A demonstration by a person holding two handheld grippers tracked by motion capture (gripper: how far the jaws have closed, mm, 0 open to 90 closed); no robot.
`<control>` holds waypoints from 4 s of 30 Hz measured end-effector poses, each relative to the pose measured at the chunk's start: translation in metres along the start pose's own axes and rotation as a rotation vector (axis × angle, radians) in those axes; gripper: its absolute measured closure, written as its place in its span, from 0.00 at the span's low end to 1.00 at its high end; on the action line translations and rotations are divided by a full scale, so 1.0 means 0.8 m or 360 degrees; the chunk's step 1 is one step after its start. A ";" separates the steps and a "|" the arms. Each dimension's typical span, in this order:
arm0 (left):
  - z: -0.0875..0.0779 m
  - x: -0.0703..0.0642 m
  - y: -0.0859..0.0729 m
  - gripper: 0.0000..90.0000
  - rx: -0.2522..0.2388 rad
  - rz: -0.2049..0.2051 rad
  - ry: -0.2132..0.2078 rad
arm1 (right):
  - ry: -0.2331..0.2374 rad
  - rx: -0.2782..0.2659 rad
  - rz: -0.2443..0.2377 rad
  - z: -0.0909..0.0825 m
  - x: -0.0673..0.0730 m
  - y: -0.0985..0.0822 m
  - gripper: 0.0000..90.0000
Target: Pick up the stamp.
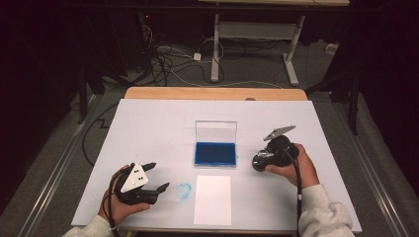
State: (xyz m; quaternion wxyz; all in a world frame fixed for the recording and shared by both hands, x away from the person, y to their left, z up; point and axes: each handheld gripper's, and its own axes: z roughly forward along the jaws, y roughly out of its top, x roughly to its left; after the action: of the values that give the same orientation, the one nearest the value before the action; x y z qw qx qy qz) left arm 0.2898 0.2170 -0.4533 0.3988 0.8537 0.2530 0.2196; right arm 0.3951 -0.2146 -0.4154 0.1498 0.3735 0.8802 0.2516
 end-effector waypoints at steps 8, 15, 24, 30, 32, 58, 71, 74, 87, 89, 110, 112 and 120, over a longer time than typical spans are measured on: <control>0.001 0.000 0.000 0.25 0.0016 0.0008 -0.0005 | 0.0017 0.0001 -0.0022 -0.001 0.002 0.002 0.62; 0.001 0.000 0.000 0.25 0.0022 0.0014 -0.0009 | -0.0002 0.0007 -0.0042 -0.001 0.004 0.003 0.62; 0.002 0.000 -0.001 0.25 0.0025 0.0017 -0.0013 | 0.0001 -0.0002 -0.0049 0.000 0.003 0.002 0.63; 0.002 -0.001 -0.001 0.25 0.0038 0.0027 -0.0011 | -0.0005 -0.0013 -0.0065 0.000 0.004 0.001 0.63; 0.002 -0.001 -0.001 0.25 0.0033 0.0025 -0.0010 | -0.0007 -0.0014 -0.0068 0.000 0.005 0.001 0.63; 0.004 -0.001 -0.001 0.25 0.0054 0.0039 -0.0024 | -0.0040 -0.0058 -0.0091 -0.010 0.007 -0.003 0.63; 0.004 -0.001 0.000 0.25 0.0053 0.0047 -0.0025 | -0.0087 -0.0194 -0.0079 -0.034 0.007 -0.009 0.63; 0.004 0.000 0.000 0.25 0.0048 0.0043 -0.0025 | -0.0076 -0.0236 -0.0086 -0.041 0.010 -0.009 0.63; 0.007 0.004 -0.002 0.25 0.0038 0.0007 -0.0016 | -0.0034 -0.0366 -0.0149 -0.057 0.031 0.000 0.63; 0.006 0.005 -0.001 0.25 0.0030 0.0006 -0.0010 | -0.0023 -0.0380 -0.0157 -0.058 0.033 0.001 0.63; 0.001 0.005 -0.007 0.25 0.0030 -0.0018 0.0017 | 0.0061 -0.0442 -0.0253 -0.059 0.058 0.012 0.63; 0.000 0.006 -0.008 0.25 0.0030 -0.0025 0.0017 | 0.0072 -0.0447 -0.0265 -0.059 0.059 0.014 0.63; -0.002 0.004 -0.010 0.25 0.0041 -0.0020 0.0021 | 0.0109 -0.0466 -0.0306 -0.057 0.069 0.019 0.63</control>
State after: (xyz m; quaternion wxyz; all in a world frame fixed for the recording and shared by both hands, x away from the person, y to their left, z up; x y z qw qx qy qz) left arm 0.2892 0.2245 -0.4583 0.3874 0.8557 0.2640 0.2193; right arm 0.3458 -0.1799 -0.3730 0.1958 0.2532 0.8704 0.3741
